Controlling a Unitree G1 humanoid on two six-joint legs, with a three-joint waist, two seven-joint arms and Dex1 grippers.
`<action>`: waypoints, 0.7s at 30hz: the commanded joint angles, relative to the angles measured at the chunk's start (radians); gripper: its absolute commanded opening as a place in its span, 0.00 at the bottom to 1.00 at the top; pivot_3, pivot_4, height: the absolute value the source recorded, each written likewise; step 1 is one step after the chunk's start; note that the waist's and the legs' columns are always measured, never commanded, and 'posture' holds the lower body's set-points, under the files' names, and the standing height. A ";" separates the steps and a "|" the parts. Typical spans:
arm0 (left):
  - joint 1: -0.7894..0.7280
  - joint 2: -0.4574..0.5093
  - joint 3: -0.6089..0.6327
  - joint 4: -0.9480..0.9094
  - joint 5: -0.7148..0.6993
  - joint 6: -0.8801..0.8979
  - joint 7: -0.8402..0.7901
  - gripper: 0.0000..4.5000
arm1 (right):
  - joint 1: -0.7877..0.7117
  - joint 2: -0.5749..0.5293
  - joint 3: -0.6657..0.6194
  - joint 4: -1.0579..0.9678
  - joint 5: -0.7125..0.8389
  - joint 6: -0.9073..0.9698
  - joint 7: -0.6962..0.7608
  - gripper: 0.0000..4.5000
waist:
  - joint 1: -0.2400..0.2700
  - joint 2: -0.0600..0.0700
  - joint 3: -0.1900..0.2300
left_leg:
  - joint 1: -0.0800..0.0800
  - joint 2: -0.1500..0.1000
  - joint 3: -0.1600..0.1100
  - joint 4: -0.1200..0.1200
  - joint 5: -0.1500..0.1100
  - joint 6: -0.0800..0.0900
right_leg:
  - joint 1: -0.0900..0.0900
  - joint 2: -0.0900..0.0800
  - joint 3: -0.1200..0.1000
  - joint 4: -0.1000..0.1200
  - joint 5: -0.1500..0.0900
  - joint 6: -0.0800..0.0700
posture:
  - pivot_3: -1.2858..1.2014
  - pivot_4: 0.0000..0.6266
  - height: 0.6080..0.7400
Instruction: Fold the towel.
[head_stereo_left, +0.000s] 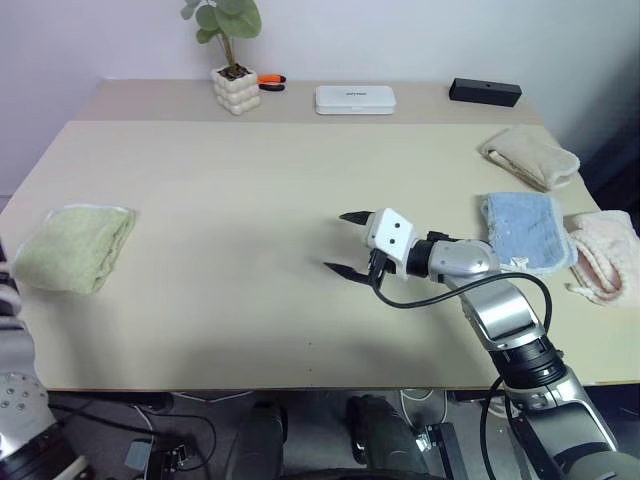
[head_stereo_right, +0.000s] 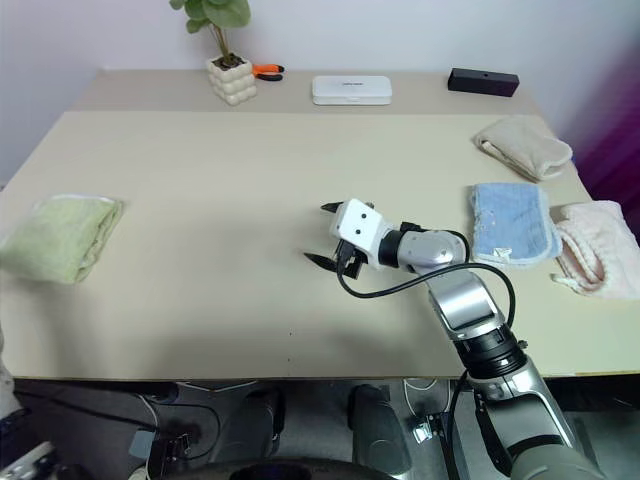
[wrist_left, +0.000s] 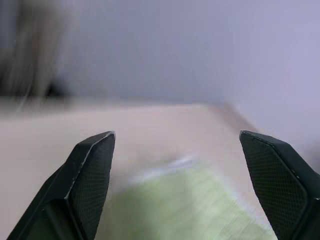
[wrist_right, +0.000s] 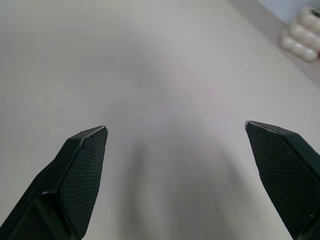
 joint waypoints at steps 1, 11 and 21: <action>0.008 0.095 -0.268 -0.096 0.120 0.047 -0.200 0.90 | -0.013 0.027 -0.119 0.001 0.083 0.110 -0.067 1.00 | 0.001 0.001 0.000 | 0.000 0.000 0.000 0.000 0.000 0.000 | 0.000 0.000 0.000 0.000 0.000 0.000 | 0.52 0.24 0.98; -0.054 0.093 -0.612 -0.033 0.344 -0.050 -0.514 0.90 | 0.159 -0.059 -0.293 -0.033 0.150 0.249 -0.130 1.00 | -0.026 0.005 0.002 | 0.000 0.002 0.002 -0.007 0.000 0.001 | -0.006 0.002 0.002 0.002 0.002 0.003 | 0.52 0.24 0.98; -0.032 0.040 -0.586 0.010 0.363 -0.041 -0.605 0.90 | 0.207 -0.138 -0.329 -0.051 0.160 0.227 -0.131 1.00 | -0.024 0.005 0.002 | -0.001 0.002 0.002 -0.004 0.000 0.001 | -0.005 0.003 0.002 0.002 0.002 0.004 | 0.52 0.24 0.98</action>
